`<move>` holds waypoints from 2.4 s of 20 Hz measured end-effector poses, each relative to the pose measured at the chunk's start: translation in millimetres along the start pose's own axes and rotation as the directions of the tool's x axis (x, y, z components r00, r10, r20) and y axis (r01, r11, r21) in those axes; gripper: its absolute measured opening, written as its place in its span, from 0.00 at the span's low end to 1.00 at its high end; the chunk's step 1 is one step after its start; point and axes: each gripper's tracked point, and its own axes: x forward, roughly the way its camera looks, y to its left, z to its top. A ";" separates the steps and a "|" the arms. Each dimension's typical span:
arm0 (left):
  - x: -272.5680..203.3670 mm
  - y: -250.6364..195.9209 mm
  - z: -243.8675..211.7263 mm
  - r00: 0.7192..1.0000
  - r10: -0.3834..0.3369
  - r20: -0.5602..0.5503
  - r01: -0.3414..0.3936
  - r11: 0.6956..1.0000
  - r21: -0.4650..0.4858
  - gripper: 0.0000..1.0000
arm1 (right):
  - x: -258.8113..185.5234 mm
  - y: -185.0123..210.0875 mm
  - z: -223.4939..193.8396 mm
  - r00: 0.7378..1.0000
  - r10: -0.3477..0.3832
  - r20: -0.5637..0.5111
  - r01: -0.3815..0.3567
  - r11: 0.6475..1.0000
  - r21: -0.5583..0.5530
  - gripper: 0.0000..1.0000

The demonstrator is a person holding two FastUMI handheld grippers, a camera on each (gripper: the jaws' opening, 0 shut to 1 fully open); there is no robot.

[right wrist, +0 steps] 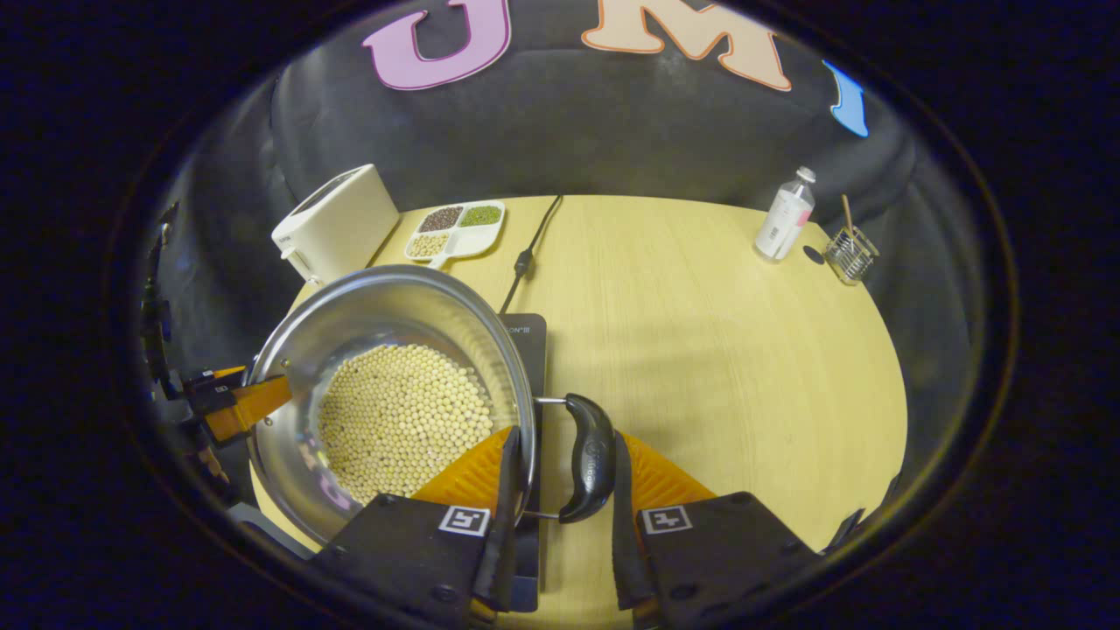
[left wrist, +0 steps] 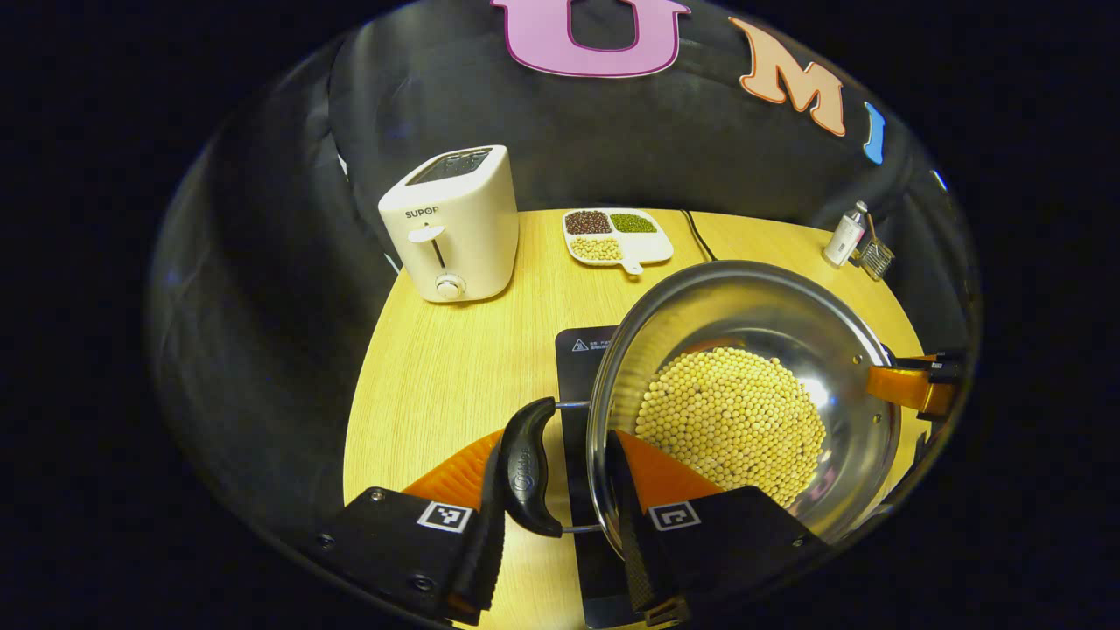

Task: First push the handle of the pot to place it horizontally, then grasp the pot with both hands and set it on the induction cooktop.

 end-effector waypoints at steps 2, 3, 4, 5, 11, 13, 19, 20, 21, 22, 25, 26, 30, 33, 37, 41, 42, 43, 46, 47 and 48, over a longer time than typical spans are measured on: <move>0.8 -0.1 0.9 1.000 -0.001 0.003 0.001 1.000 -0.001 0.59 | 0.0 -0.2 0.6 1.000 0.000 0.001 0.000 1.000 0.007 0.48; 1.5 -0.2 0.3 1.000 0.000 0.004 0.000 1.000 -0.001 0.59 | -0.2 -0.6 1.3 1.000 0.000 0.003 0.000 1.000 0.009 0.48; 0.8 0.0 0.3 1.000 0.001 0.003 -0.001 1.000 -0.001 0.59 | -1.1 -0.2 1.8 1.000 0.002 0.002 -0.002 1.000 0.009 0.43; 1.2 -0.1 0.3 1.000 0.001 0.005 -0.001 1.000 0.000 0.59 | -1.5 -0.1 2.2 1.000 0.003 0.001 -0.003 1.000 0.012 0.49; 6.6 -2.6 -16.0 1.000 0.003 -0.012 -0.003 1.000 0.022 0.69 | -1.1 -1.8 0.2 1.000 0.024 -0.003 -0.024 0.999 0.023 0.51; 5.3 -13.2 -39.0 0.997 -0.023 -0.075 0.023 1.000 0.000 0.81 | 0.7 -1.5 -4.4 0.999 0.041 -0.026 -0.040 0.999 0.032 0.54; -11.2 4.0 -22.5 0.996 0.062 0.062 -0.063 0.998 0.019 0.99 | -12.2 -0.7 -8.9 0.997 0.062 0.043 -0.063 0.998 0.012 0.95; -13.7 5.4 -19.7 0.995 0.071 0.074 -0.072 0.997 0.021 1.00 | -13.2 -1.4 -7.5 0.997 0.064 0.049 -0.065 0.998 0.010 0.99; -15.2 6.2 -20.0 0.994 0.077 0.073 -0.079 0.997 0.023 0.99 | -15.1 -1.8 -5.5 0.996 0.066 0.053 -0.066 0.998 0.015 0.99; -18.1 5.1 -20.5 0.994 0.080 0.073 -0.082 0.996 0.023 0.99 | -16.5 -0.9 -3.4 0.996 0.070 0.059 -0.072 0.997 0.024 0.99; -29.3 5.8 -13.4 0.989 0.104 0.107 -0.106 0.994 0.017 1.00 | -20.1 -3.4 3.2 0.994 0.080 0.079 -0.084 0.996 0.038 0.99; -33.5 2.6 -11.8 0.988 0.100 0.117 -0.103 0.995 0.019 0.99 | -23.4 -5.4 4.5 0.993 0.083 0.086 -0.086 0.996 0.037 0.95; -46.0 -8.9 -8.1 0.986 0.102 0.136 -0.104 0.994 0.012 0.99 | -31.2 -11.2 5.8 0.989 0.103 0.111 -0.105 0.994 0.020 0.95; -55.3 -21.7 -10.1 0.985 0.113 0.132 -0.111 0.994 -0.019 0.99 | -39.1 -19.6 2.7 0.986 0.124 0.113 -0.128 0.991 0.025 0.99; -67.2 -47.9 -13.3 0.984 0.112 0.135 -0.107 0.993 -0.045 0.99 | -51.0 -51.1 -2.8 0.983 0.133 0.125 -0.141 0.988 0.058 0.95; -77.6 -98.8 -20.0 0.989 0.084 0.124 -0.072 0.992 -0.100 0.98 | -63.1 -99.3 -14.1 0.983 0.121 0.135 -0.134 0.987 0.093 0.95; -82.4 -112.7 -18.6 0.988 0.082 0.132 -0.067 0.992 -0.109 0.98 | -68.8 -112.4 -15.4 0.983 0.116 0.144 -0.130 0.987 0.093 0.99; -87.4 -125.8 -16.0 0.986 0.082 0.146 -0.066 0.992 -0.111 0.98 | -74.4 -124.0 -14.3 0.980 0.113 0.161 -0.129 0.987 0.092 1.00; -106.6 -162.5 1.9 0.971 0.086 0.224 -0.069 0.994 -0.085 0.98 | -90.5 -150.7 -3.7 0.965 0.116 0.237 -0.139 0.987 0.086 0.99; -115.2 -175.1 9.0 0.965 0.081 0.249 -0.064 0.995 -0.076 0.98 | -98.6 -157.1 -0.1 0.960 0.117 0.254 -0.144 0.985 0.092 0.94; -125.1 -188.5 18.7 0.958 0.066 0.280 -0.049 0.997 -0.067 0.98 | -111.0 -162.5 3.4 0.953 0.114 0.281 -0.148 0.983 0.104 0.94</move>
